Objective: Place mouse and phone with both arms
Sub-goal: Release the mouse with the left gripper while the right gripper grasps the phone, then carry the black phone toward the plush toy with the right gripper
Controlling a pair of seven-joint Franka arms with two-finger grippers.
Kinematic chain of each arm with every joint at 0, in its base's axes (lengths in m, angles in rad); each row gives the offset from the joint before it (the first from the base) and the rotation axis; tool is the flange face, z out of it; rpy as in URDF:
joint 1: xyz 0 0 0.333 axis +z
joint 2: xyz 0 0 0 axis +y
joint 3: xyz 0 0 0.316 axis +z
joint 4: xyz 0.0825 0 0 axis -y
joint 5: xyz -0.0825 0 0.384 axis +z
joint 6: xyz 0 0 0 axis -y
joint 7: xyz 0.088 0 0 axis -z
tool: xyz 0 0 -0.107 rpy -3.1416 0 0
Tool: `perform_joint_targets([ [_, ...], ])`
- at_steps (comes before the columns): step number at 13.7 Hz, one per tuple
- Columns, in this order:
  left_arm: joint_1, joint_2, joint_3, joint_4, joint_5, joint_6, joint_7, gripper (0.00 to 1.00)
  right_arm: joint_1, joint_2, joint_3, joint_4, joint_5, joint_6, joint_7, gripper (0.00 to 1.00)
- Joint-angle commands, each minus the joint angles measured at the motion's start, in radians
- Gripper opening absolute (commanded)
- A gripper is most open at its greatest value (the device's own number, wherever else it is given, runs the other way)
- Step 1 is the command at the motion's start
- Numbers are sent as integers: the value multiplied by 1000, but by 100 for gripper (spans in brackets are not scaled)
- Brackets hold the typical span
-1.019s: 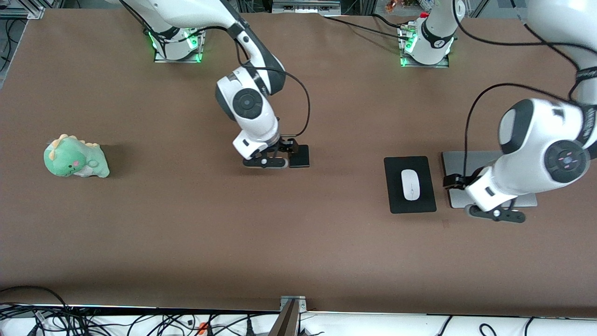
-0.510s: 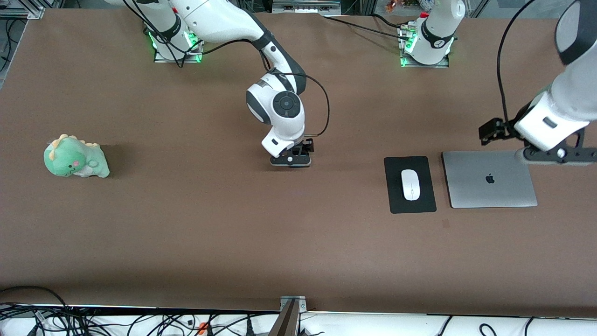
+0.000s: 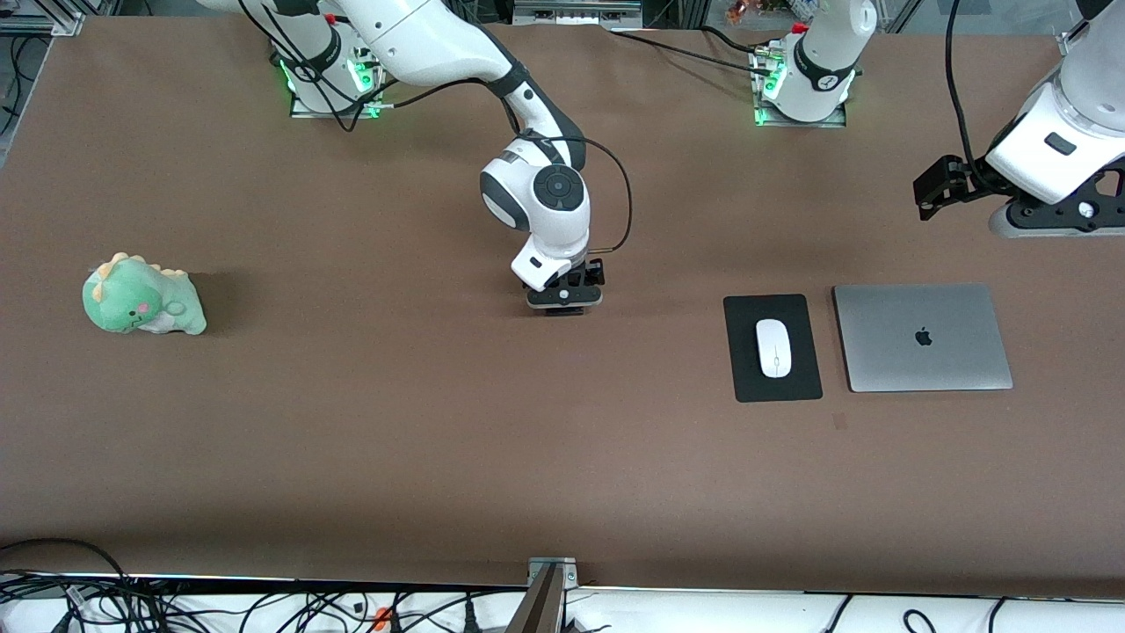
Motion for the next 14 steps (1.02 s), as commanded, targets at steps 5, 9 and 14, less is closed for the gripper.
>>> perform_joint_targets([
  [5,15,-73,-1,-111,-79,35,-8,100,9,53,-14,23,-31,79,1,94],
  [9,14,-72,-1,-106,-79,72,-8,100,-14,49,-14,23,-28,62,-17,43],
  [14,-9,-76,14,-107,-83,72,-2,100,-109,23,-4,102,-8,-149,-210,26],
])
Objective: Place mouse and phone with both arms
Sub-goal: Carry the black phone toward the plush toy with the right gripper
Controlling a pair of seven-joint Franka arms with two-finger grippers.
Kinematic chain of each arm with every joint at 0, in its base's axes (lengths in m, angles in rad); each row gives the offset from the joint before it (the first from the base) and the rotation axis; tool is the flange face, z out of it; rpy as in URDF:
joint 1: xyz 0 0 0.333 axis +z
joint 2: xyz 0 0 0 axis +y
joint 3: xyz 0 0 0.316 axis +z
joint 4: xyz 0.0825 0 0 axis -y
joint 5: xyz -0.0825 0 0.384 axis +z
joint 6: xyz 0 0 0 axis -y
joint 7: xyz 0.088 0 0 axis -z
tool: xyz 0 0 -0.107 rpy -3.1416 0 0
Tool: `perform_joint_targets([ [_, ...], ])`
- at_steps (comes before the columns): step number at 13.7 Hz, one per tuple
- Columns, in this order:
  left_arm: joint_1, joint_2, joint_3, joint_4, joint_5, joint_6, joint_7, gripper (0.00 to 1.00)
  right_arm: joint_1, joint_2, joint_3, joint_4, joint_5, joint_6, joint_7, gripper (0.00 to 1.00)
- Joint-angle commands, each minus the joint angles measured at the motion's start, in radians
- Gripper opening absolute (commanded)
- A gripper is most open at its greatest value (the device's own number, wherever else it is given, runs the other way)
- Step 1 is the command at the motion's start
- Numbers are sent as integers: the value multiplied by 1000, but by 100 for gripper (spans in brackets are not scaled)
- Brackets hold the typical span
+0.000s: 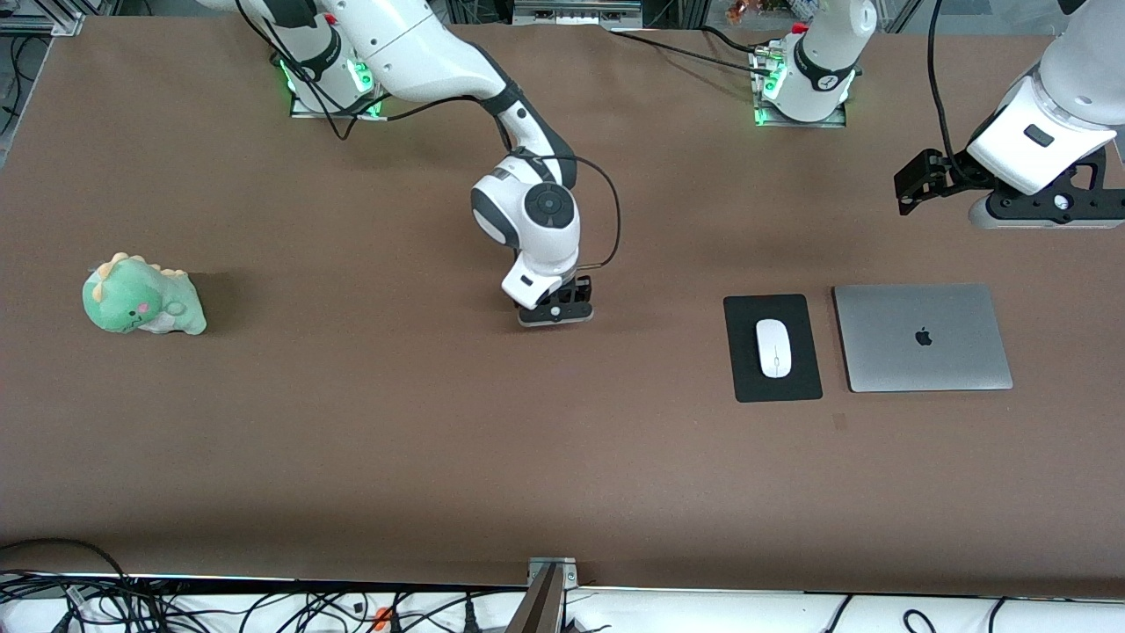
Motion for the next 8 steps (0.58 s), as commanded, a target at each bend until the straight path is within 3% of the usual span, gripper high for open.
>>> perform_joint_targets([
  [1,-50,-39,63,-37,-30,17,4,100,-70,-20,15,45,17,-98,-128,24],
  [3,-165,-43,179,-45,-43,18,6,100,-124,-42,13,43,53,-134,-268,23],
  [6,-242,-43,253,-45,-44,20,7,100,-239,-91,6,22,66,-236,-431,21],
  [8,-262,-40,272,-36,-46,17,10,100,-325,-159,6,-54,66,-257,-494,21],
])
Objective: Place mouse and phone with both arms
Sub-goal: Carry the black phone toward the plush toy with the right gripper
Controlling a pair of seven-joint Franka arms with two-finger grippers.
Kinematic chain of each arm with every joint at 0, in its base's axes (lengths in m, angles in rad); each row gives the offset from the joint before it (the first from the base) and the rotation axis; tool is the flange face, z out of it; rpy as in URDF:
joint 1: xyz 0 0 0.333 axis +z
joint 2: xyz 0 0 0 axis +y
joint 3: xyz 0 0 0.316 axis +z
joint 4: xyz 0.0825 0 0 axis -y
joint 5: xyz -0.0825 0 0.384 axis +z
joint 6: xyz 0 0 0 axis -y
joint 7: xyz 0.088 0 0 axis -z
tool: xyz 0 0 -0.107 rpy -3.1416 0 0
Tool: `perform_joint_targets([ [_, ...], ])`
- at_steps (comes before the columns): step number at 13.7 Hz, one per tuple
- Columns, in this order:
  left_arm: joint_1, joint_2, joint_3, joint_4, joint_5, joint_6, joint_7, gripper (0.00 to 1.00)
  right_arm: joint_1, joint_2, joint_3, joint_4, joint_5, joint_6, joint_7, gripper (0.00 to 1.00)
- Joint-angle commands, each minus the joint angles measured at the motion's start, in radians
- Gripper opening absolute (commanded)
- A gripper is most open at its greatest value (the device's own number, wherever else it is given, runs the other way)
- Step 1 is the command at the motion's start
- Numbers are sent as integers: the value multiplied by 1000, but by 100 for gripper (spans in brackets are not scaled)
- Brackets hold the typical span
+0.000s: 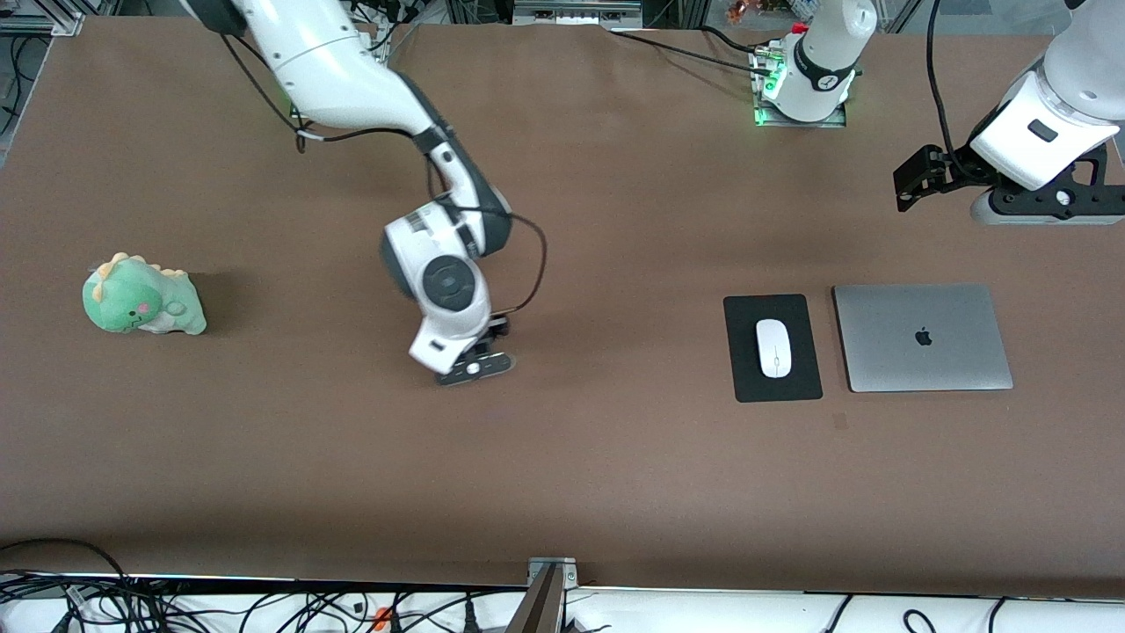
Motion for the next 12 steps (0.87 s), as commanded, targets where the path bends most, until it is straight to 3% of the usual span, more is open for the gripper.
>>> perform_joint_targets([
  [1,-32,-26,34,-20,-29,15,12,100,-111,-134,15,-148,19,-23,-85,21],
  [4,-30,-24,34,-20,-30,18,12,100,-217,-245,6,-293,21,4,-105,21],
  [8,-28,-21,37,-19,-30,47,15,100,-368,-363,-37,-548,19,199,-232,21],
  [12,-28,-19,39,-19,-27,47,15,100,-392,-384,-161,-703,21,439,-341,21],
])
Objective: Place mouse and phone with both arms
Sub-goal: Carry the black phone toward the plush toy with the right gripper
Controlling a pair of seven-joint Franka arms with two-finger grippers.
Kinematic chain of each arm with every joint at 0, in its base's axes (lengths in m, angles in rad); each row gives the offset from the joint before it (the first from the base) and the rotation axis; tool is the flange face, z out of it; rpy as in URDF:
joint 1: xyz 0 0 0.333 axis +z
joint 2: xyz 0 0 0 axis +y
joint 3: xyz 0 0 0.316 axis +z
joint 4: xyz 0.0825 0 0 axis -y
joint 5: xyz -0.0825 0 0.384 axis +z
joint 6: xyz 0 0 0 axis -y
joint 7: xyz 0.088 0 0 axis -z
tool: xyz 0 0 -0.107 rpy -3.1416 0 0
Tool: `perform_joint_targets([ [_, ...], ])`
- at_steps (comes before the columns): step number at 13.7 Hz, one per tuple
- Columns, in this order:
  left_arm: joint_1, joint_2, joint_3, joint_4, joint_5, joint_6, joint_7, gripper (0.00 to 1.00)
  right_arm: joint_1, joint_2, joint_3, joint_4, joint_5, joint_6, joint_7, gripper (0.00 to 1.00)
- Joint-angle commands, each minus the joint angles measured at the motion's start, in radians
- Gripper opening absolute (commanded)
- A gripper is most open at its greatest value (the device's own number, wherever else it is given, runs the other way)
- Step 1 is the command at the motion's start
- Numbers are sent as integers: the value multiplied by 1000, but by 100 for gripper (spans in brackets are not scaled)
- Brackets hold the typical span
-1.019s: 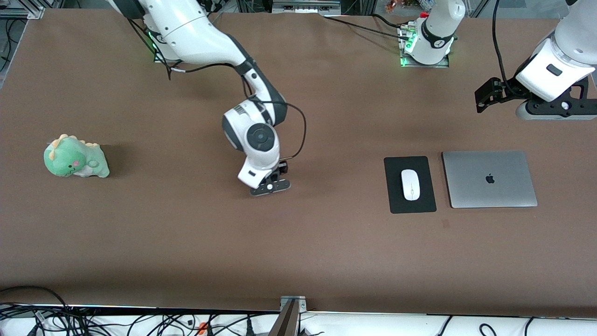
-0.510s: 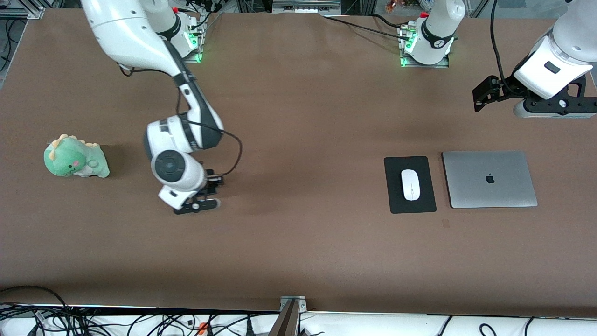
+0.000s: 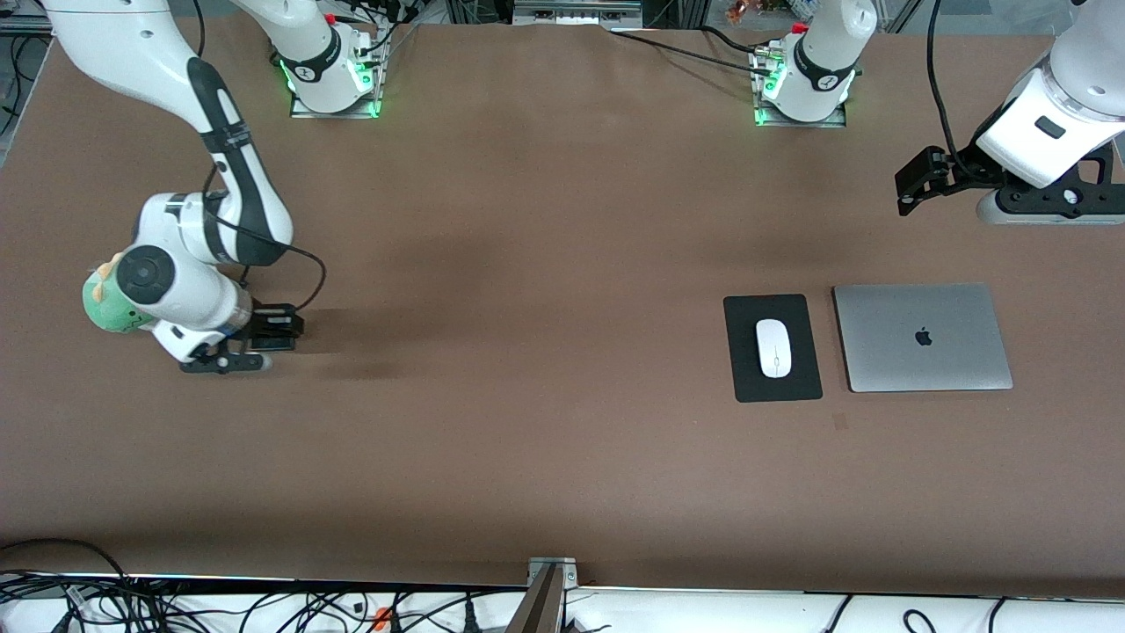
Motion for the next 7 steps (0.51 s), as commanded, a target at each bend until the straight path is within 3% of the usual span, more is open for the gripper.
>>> perform_joint_targets([
  [1,-10,-16,15,-18,-19,16,14,100,-4,-61,-56,-151,19,159,-63,21],
  [7,-7,-15,17,-18,-19,14,14,100,-40,-49,-55,-190,77,256,-63,21],
])
